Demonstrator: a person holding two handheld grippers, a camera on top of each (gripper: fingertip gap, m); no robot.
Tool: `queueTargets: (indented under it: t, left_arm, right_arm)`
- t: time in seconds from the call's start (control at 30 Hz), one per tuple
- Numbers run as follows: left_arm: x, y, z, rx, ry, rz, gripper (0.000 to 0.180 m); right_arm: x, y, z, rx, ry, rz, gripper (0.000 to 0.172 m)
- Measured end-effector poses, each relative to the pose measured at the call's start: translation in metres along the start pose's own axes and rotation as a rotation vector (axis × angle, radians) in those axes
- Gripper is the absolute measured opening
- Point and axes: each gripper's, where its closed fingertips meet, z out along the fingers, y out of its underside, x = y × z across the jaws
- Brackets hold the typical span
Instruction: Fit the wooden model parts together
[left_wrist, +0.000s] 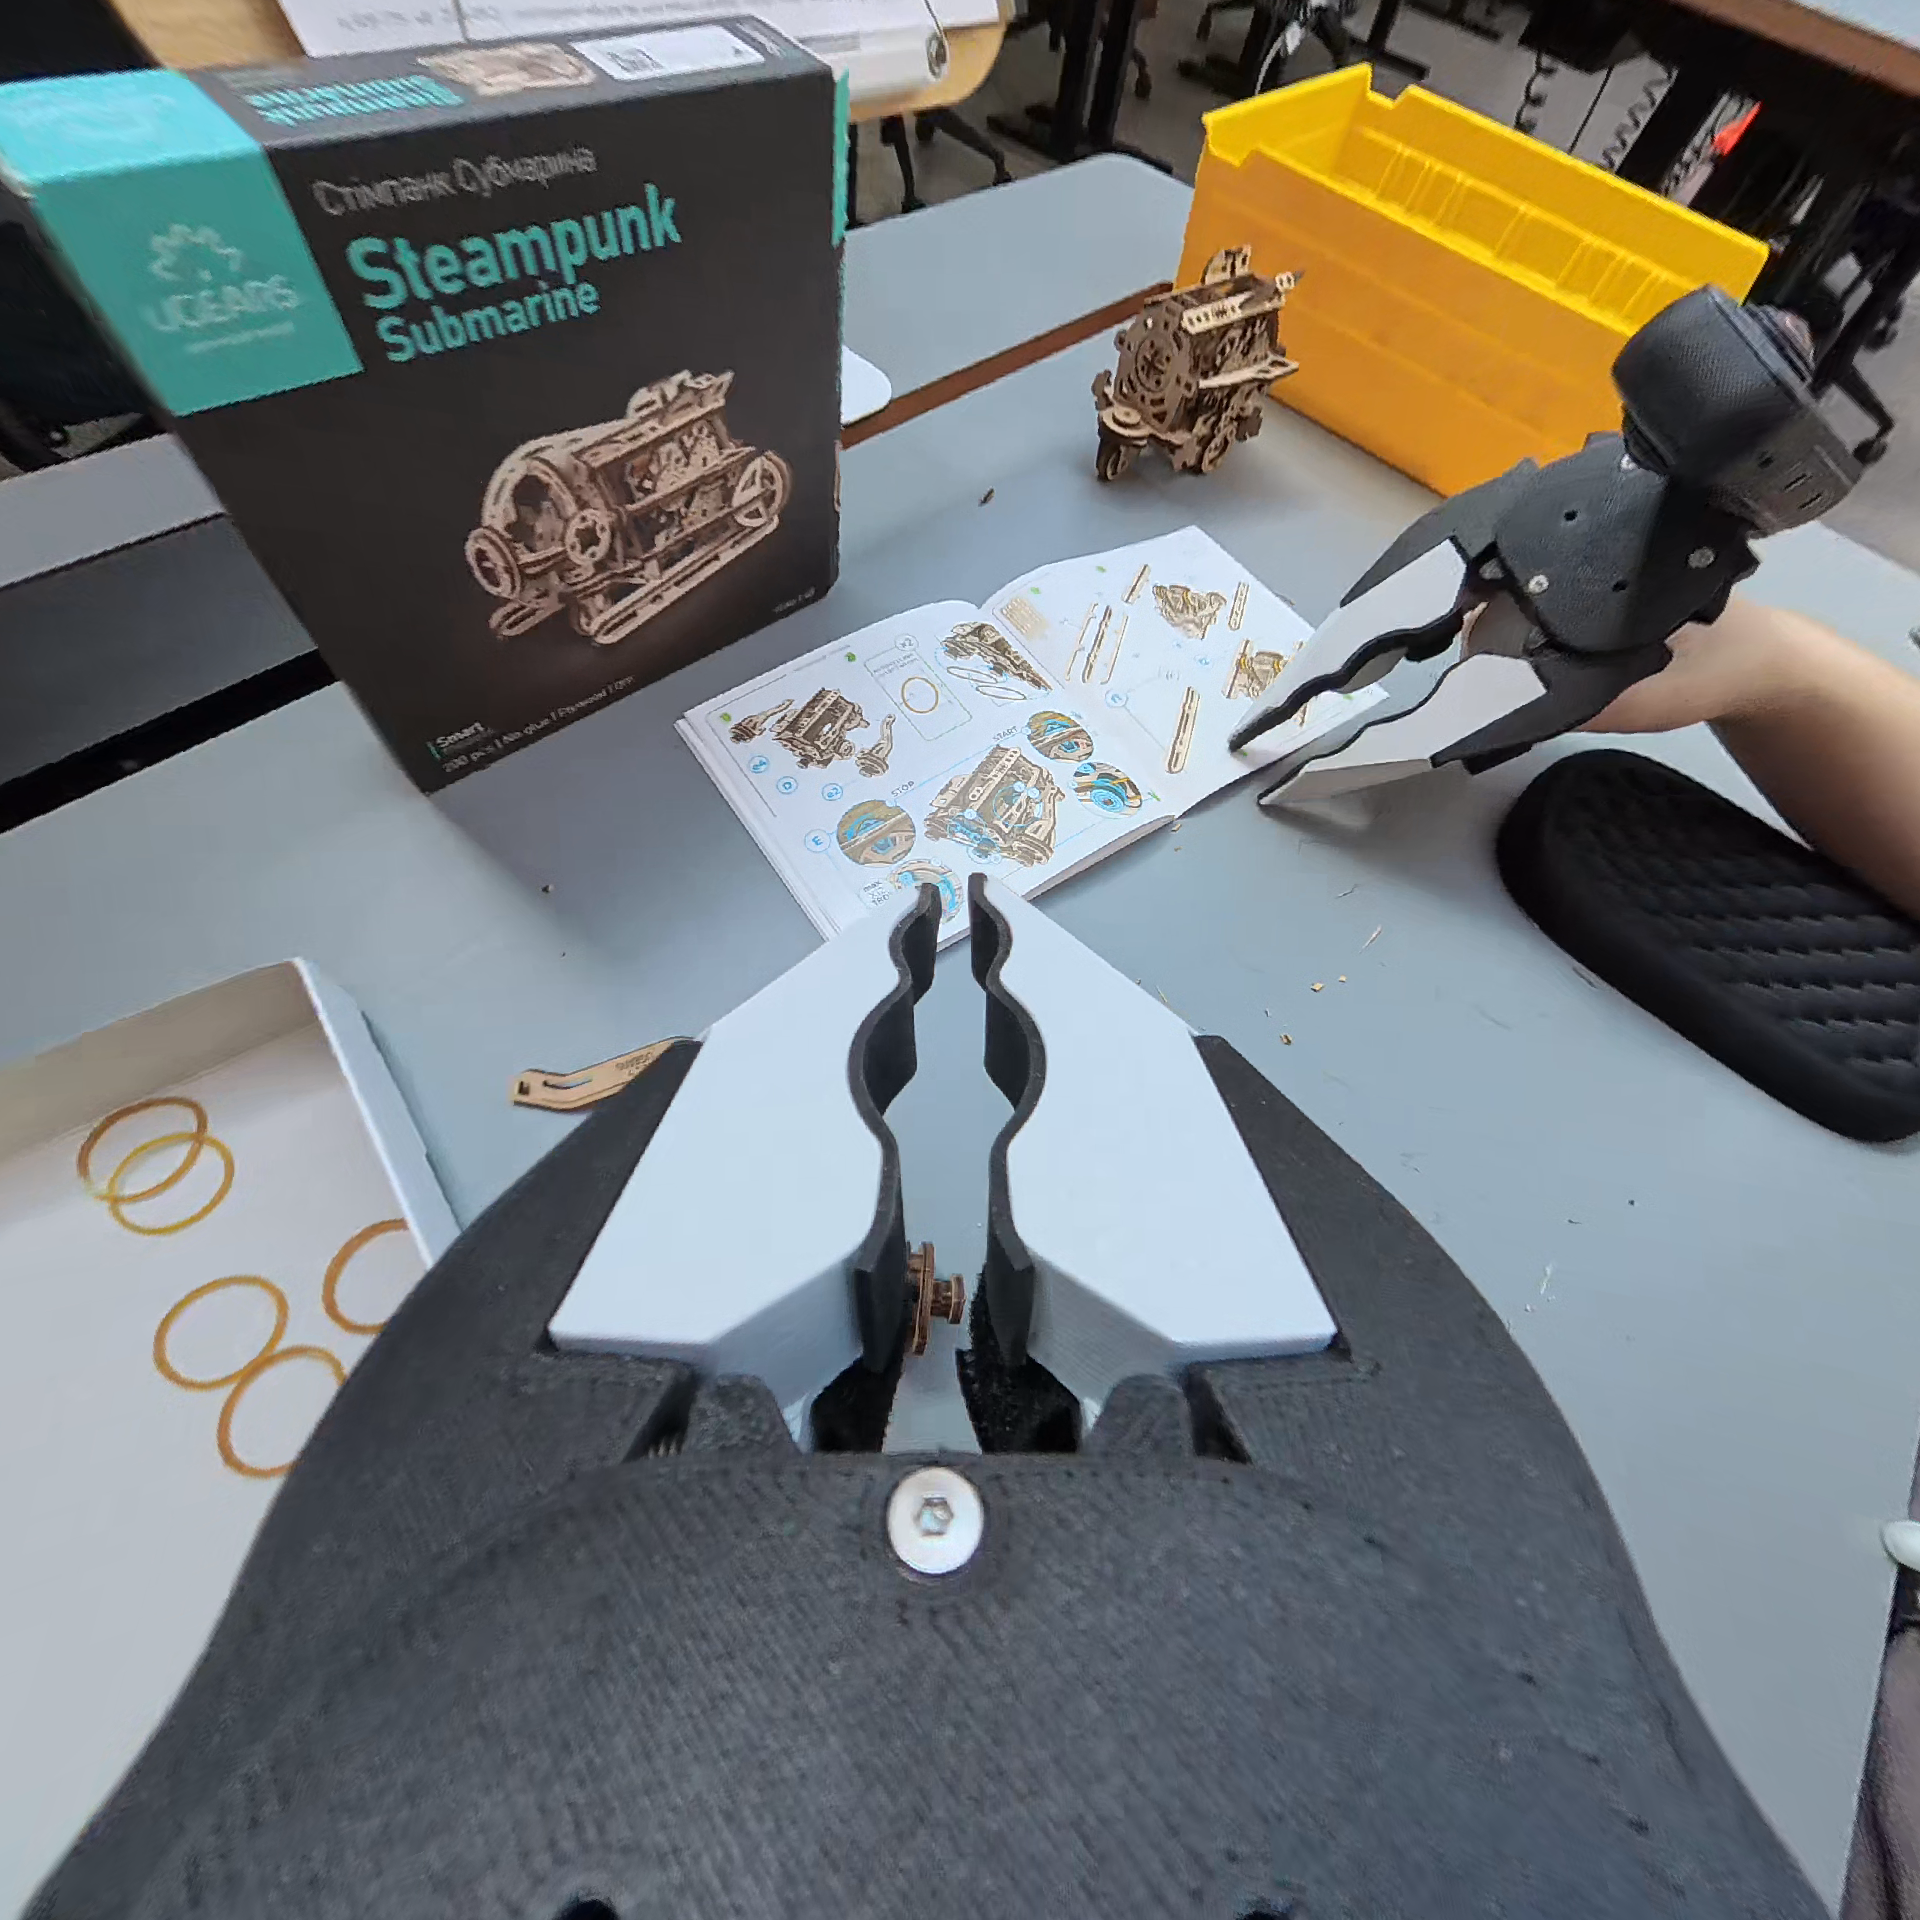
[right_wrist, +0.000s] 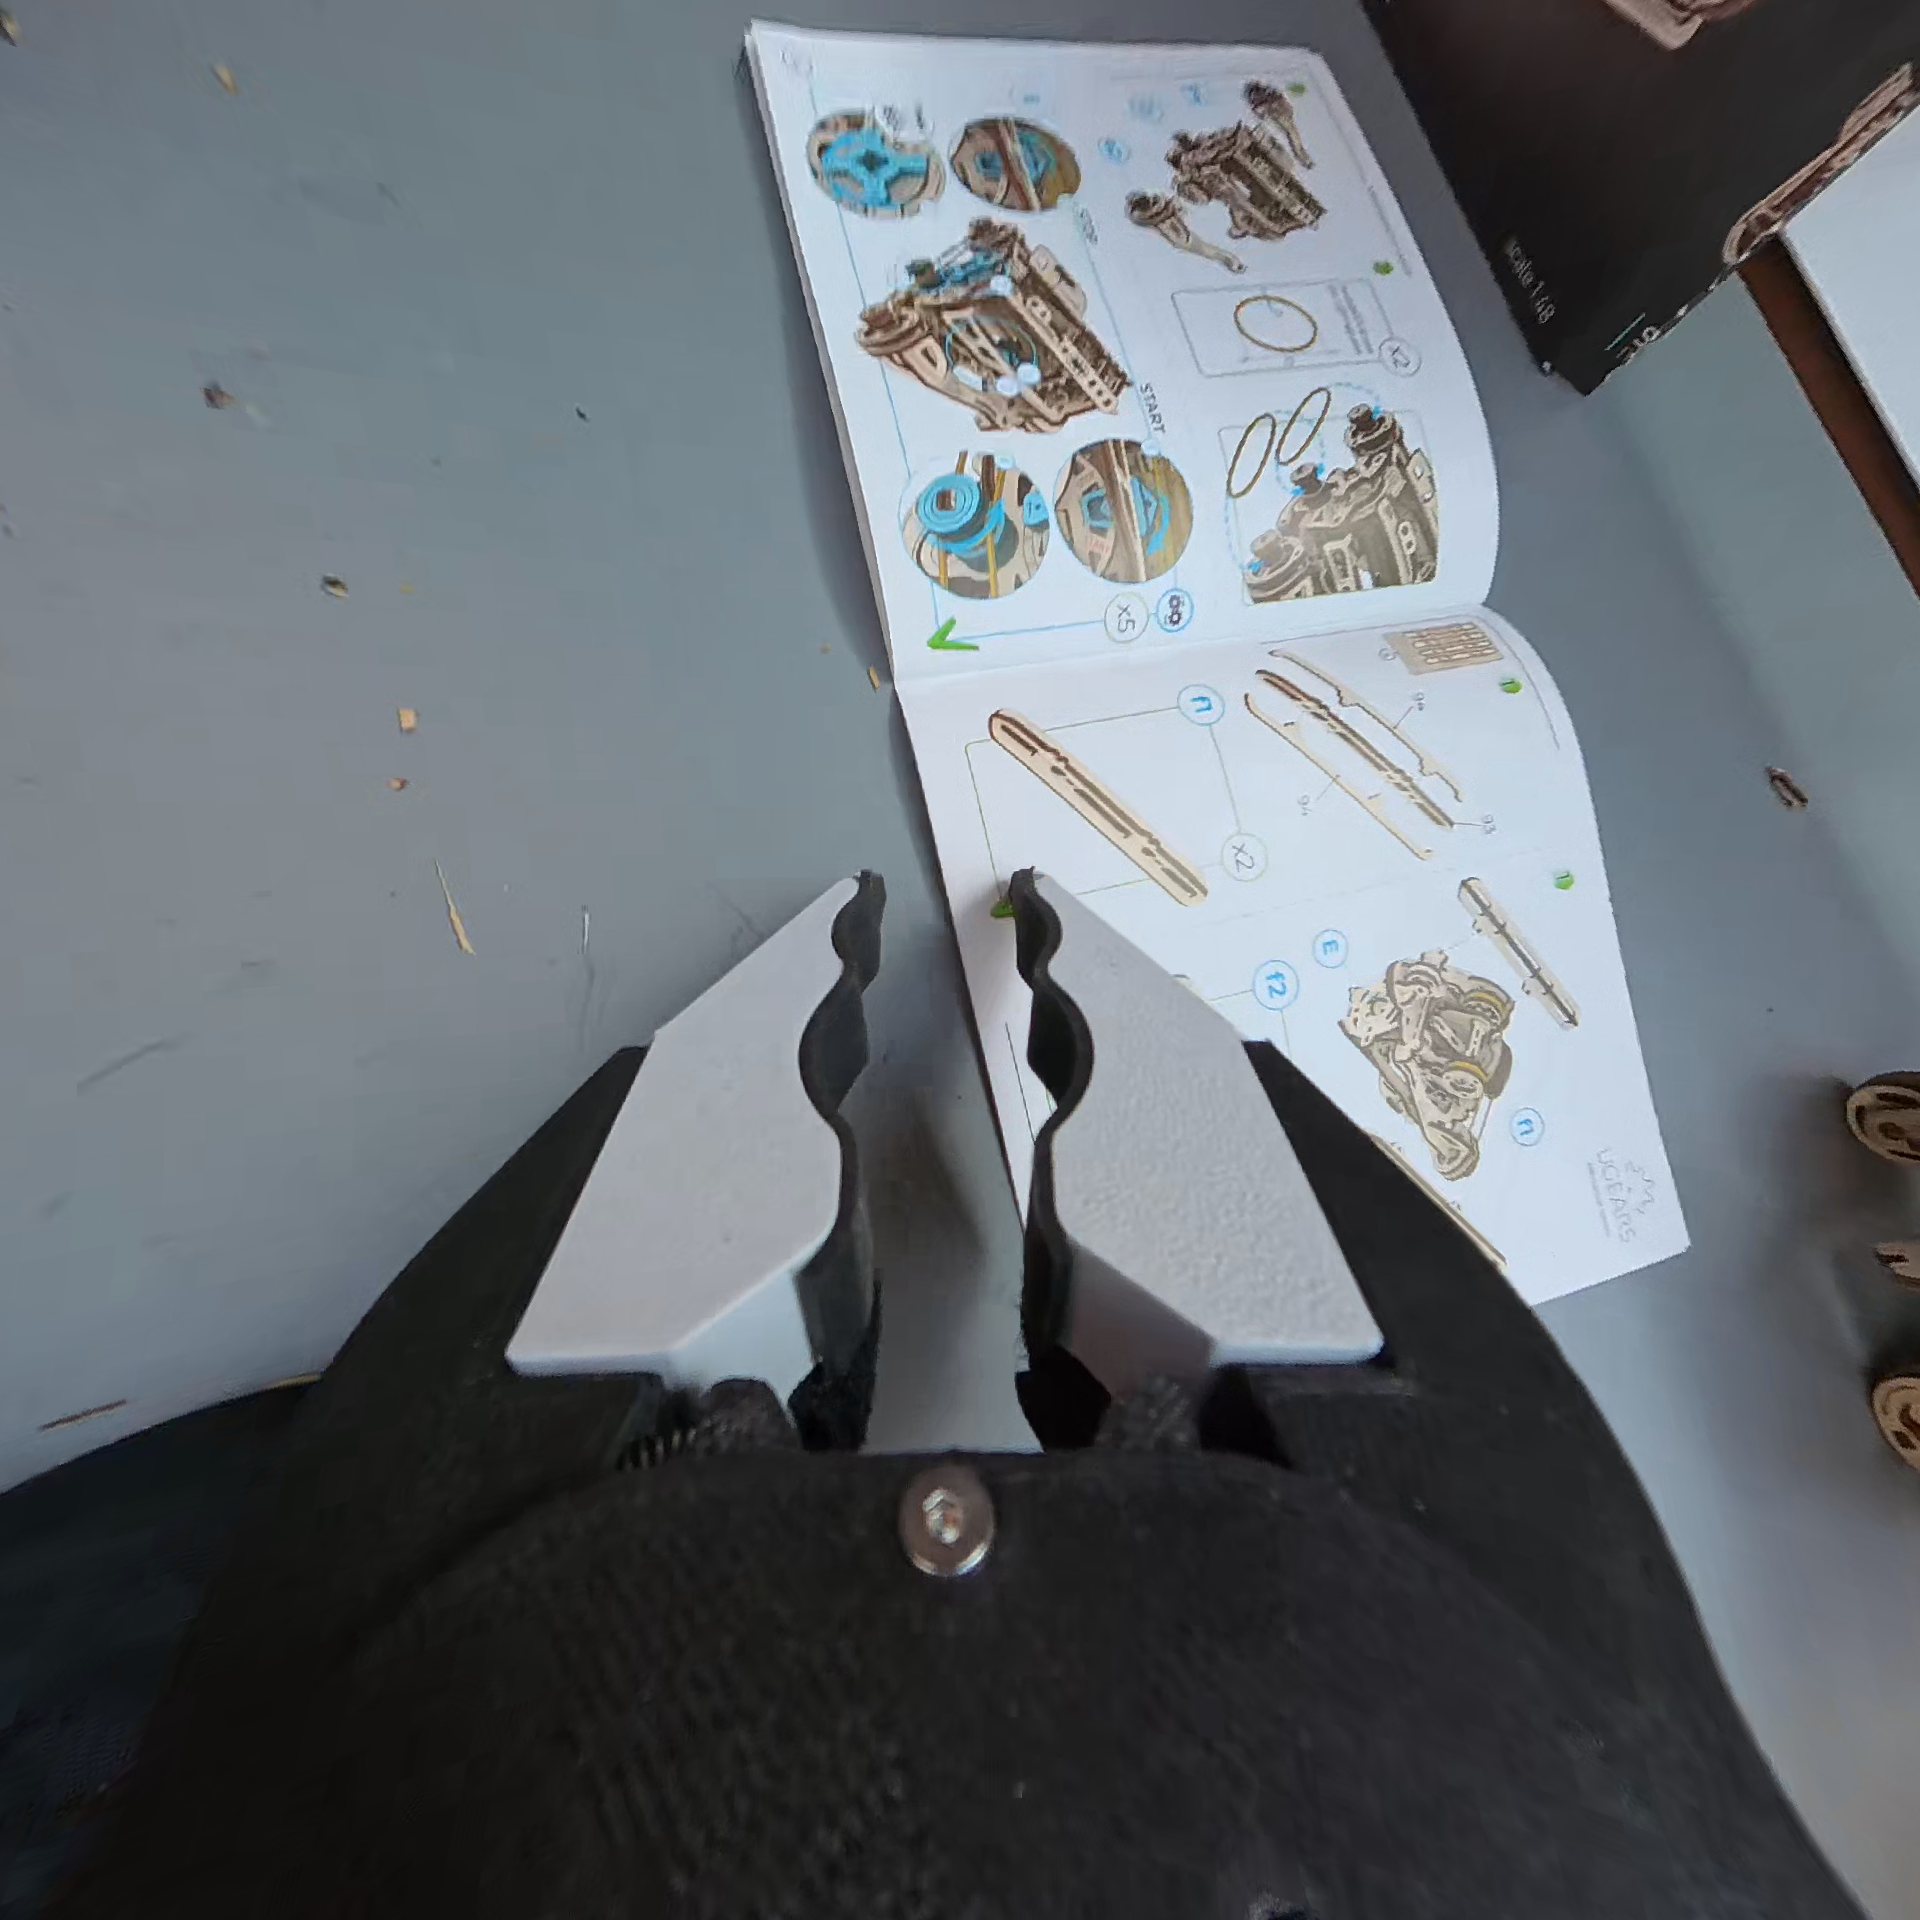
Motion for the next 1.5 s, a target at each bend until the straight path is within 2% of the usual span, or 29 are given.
queueTargets:
  t: [0.13, 0.27, 0.33, 0.4, 0.5, 0.57, 0.63, 0.77, 0.97, 1.33, 1.5]
  left_arm:
    - [-0.008, -0.004, -0.023, 0.115, -0.032, -0.091, 0.004]
    - [-0.004, -0.016, -0.023, 0.199, 0.001, -0.167, 0.005]
    - [-0.005, -0.017, -0.019, 0.184, -0.009, -0.163, 0.008]
    - [-0.005, -0.022, -0.017, 0.205, -0.022, -0.161, 0.012]
    - [0.000, -0.036, -0.018, 0.329, -0.021, -0.136, 0.017]
    - [-0.007, -0.038, -0.015, 0.396, -0.063, -0.089, 0.021]
    - [-0.012, -0.032, -0.009, 0.405, -0.068, -0.078, 0.026]
    - [-0.003, -0.026, -0.004, 0.404, 0.035, -0.105, 0.034]
    - [-0.009, -0.023, -0.013, 0.435, -0.004, -0.060, 0.034]
    - [-0.009, -0.023, -0.018, 0.467, 0.050, -0.118, 0.034]
    - [-0.006, -0.026, -0.022, 0.493, 0.056, -0.107, 0.032]
  right_arm:
    - [0.018, 0.000, 0.000, 0.009, 0.097, -0.058, 0.021]
    - [0.034, 0.000, -0.001, 0.034, 0.188, -0.061, 0.019]
    - [0.028, -0.004, -0.001, 0.080, 0.151, -0.067, 0.024]
    - [0.032, -0.008, -0.007, 0.108, 0.183, -0.070, 0.025]
    - [0.037, -0.022, -0.017, 0.235, 0.214, -0.032, 0.026]
    - [0.051, -0.024, -0.023, 0.255, 0.291, -0.034, 0.027]
    - [0.065, -0.023, -0.029, 0.272, 0.355, 0.002, 0.027]
    - [0.086, -0.014, -0.037, 0.270, 0.453, 0.047, 0.027]
    - [0.094, -0.013, -0.046, 0.304, 0.512, 0.060, 0.029]
    - [0.081, -0.009, -0.040, 0.325, 0.441, 0.079, 0.029]
    - [0.079, -0.009, -0.049, 0.345, 0.465, 0.072, 0.029]
